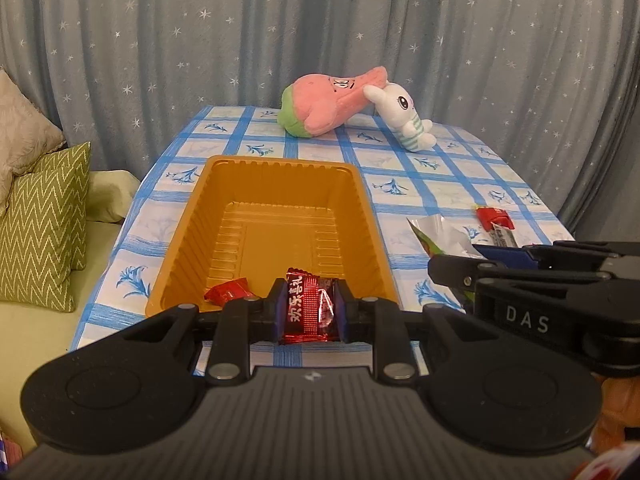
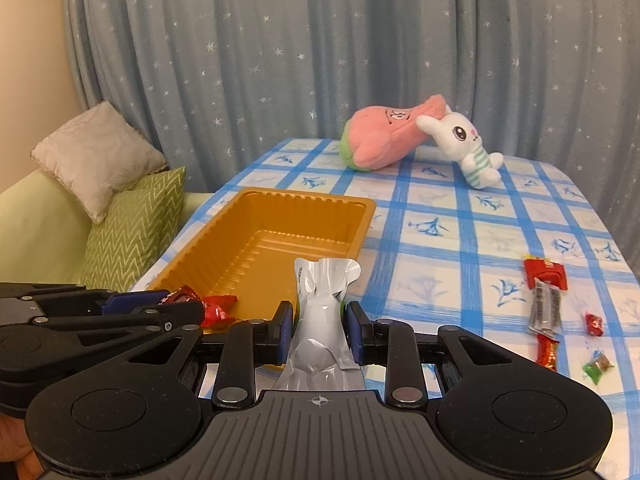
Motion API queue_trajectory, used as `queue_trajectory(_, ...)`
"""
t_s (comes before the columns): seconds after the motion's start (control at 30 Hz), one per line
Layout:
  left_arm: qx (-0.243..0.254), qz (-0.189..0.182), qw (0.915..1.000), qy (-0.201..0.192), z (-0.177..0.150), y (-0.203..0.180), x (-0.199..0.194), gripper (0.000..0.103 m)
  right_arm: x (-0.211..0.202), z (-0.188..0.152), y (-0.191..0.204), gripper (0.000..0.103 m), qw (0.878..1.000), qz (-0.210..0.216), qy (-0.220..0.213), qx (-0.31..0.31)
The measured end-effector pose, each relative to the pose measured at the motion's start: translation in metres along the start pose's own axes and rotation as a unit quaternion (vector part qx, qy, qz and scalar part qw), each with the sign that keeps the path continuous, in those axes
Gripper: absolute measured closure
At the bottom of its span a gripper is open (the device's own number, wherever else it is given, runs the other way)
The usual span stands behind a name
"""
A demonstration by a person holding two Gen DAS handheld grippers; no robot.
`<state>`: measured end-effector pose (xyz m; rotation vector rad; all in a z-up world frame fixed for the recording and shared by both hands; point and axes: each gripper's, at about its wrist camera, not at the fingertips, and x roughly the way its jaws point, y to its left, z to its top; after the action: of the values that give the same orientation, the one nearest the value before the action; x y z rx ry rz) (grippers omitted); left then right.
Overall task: Organize snacks
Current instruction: 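Carry both snacks over the orange tray and open the left gripper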
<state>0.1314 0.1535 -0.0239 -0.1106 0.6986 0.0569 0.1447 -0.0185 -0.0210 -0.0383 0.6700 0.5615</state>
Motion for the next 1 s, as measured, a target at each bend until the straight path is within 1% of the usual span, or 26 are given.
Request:
queue_trajectory(0.43, 0.001, 0.015, 0.9999, 0.007, 0.02, 0.036, 0.045, 0.081, 0.045, 0.014, -0.002, 0.074, 1.0, 0.005, 0.015, 0.002)
queue_trajectory(0.53, 0.007, 0.017, 0.9998, 0.007, 0.024, 0.039, 0.056, 0.081, 0.053, 0.016, -0.003, 0.074, 1.0, 0.007, 0.018, 0.005)
queue_trajectory(0.63, 0.007, 0.012, 0.9999, 0.009, 0.026, 0.039, 0.066, 0.081, 0.059, 0.017, -0.007, 0.074, 1.0, 0.006, 0.02, 0.014)
queue_trajectory(0.73, 0.003, 0.004, 0.9999, 0.013, 0.026, 0.041, 0.076, 0.077, 0.064, 0.018, -0.011, 0.074, 1.0, 0.004, 0.021, 0.018)
queue_trajectory(0.77, 0.001, 0.006, 0.9999, 0.015, 0.026, 0.042, 0.077, 0.07, 0.065, 0.018, -0.012, 0.074, 1.0, 0.004, 0.022, 0.019)
queue_trajectory(0.8, -0.001, 0.01, 0.9999, 0.013, 0.026, 0.043, 0.076, 0.068, 0.065, 0.017, -0.013, 0.074, 1.0, 0.004, 0.022, 0.02)
queue_trajectory(0.87, -0.011, 0.013, 0.9998, 0.01, 0.025, 0.048, 0.074, 0.068, 0.065, 0.016, -0.015, 0.074, 1.0, 0.005, 0.021, 0.021)
queue_trajectory(1.0, -0.019, 0.025, 0.9995, 0.009, 0.022, 0.054, 0.066, 0.063, 0.068, 0.014, -0.016, 0.074, 0.999, 0.01, 0.026, 0.029)
